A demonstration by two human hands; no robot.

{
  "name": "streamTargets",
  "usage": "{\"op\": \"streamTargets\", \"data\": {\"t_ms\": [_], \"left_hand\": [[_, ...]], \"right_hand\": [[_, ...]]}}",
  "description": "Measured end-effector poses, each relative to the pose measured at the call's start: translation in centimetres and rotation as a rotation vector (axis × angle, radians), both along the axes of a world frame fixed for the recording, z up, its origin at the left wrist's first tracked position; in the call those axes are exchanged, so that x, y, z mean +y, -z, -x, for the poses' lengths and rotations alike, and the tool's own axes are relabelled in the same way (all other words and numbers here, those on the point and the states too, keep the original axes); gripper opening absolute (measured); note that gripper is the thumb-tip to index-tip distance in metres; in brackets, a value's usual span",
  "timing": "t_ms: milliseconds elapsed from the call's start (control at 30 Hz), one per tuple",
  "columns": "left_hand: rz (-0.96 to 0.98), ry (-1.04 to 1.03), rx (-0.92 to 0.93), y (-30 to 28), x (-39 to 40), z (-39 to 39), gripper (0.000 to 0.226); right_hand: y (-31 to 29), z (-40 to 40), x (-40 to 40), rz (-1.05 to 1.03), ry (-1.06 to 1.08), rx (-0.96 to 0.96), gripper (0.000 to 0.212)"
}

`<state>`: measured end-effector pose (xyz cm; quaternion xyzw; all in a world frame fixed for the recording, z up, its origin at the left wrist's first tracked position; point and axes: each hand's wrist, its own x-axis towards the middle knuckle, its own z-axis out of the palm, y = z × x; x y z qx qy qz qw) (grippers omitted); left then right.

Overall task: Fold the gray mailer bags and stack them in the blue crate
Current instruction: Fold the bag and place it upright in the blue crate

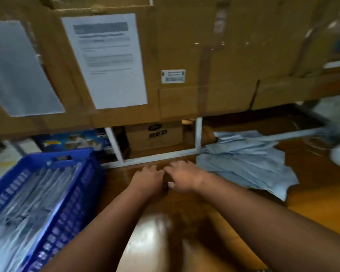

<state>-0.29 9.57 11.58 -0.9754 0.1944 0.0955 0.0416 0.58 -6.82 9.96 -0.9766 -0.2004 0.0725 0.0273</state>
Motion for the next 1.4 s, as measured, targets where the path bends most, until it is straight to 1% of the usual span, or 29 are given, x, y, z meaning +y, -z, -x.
{"op": "streamTargets", "data": {"t_ms": [100,200,300,367,533,600,700,833,900,967,1000,1067,1167,1233,1300,1400], "left_hand": [[0.003,0.100,0.031,1.6,-6.0,0.6,0.074],[0.024,0.165,0.062,2.9,-11.1,0.9,0.073],[0.017,0.201,0.064,4.1,-15.0,1.0,0.071],[0.010,0.217,0.074,4.7,-17.0,1.0,0.067],[-0.009,0.210,0.097,5.7,-19.9,0.6,0.053],[-0.017,0.198,0.094,6.0,-20.3,0.5,0.052],[-0.024,0.169,0.098,6.3,-20.3,0.6,0.050],[-0.007,0.132,0.064,6.0,-19.8,0.7,0.044],[0.037,0.105,0.010,5.4,-19.3,0.6,0.042],[0.106,0.075,-0.094,4.5,-18.6,0.6,0.042],[0.149,0.055,-0.158,3.9,-18.1,0.6,0.044],[0.237,-0.006,-0.268,3.0,-16.4,1.0,0.058],[0.261,-0.106,-0.320,3.1,-12.5,2.2,0.091],[0.201,-0.132,-0.307,4.5,-9.6,3.6,0.104],[0.159,-0.130,-0.268,6.8,-6.8,5.2,0.101],[0.135,-0.114,-0.127,11.1,-2.4,8.1,0.081]], "right_hand": [[2.1,1.8,-6.7,0.048,0.111,-0.008,0.065],[4.0,3.0,-13.2,0.087,0.233,-0.017,0.064],[5.7,3.7,-19.3,0.108,0.357,-0.081,0.050],[6.5,3.9,-22.4,0.126,0.424,-0.118,0.043],[7.9,2.7,-26.1,0.100,0.490,-0.157,0.035],[8.2,1.8,-26.7,0.072,0.535,-0.118,0.037],[8.3,0.4,-27.1,0.073,0.556,-0.059,0.046],[7.2,-0.9,-27.3,0.073,0.514,-0.155,0.039],[6.3,-1.2,-27.0,0.039,0.454,-0.278,0.036],[5.2,-1.1,-26.1,-0.036,0.375,-0.417,0.028],[4.8,-1.0,-25.2,-0.068,0.335,-0.462,0.023],[4.6,-0.5,-22.8,-0.130,0.227,-0.517,0.018],[6.3,0.6,-18.2,-0.230,0.084,-0.514,0.017],[8.6,1.6,-15.1,-0.273,0.001,-0.495,0.015],[11.1,3.0,-12.1,-0.286,-0.073,-0.449,0.014],[14.9,6.5,-8.0,-0.283,-0.212,-0.336,0.021]]}}
